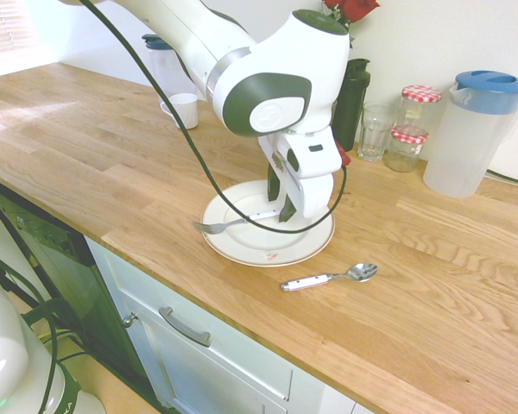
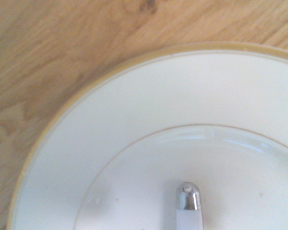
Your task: Put the fork into the plate
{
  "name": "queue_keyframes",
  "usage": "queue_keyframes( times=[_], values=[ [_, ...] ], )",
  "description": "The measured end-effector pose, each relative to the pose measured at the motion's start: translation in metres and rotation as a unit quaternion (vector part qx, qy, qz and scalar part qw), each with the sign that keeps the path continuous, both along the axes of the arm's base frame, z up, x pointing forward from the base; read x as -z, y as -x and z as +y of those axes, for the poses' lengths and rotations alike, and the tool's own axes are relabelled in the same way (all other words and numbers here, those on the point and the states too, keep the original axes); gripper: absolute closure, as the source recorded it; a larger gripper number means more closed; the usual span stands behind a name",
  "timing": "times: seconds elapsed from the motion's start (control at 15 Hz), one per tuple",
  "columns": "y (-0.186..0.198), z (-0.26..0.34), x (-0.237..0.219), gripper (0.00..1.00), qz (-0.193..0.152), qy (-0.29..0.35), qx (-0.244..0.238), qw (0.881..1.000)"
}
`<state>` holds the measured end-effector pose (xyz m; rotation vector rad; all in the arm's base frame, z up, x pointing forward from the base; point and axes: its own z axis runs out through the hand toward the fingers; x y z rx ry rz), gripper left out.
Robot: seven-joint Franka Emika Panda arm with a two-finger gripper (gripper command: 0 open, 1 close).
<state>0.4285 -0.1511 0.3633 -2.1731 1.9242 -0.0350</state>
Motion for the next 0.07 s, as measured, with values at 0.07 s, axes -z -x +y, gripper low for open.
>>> queue_keyframes(
  times=[0.07],
  values=[
    [0.0028, 0.0009, -0.0030, 0.00, -0.008, 0.000, -0.002, 1.000]
  ],
)
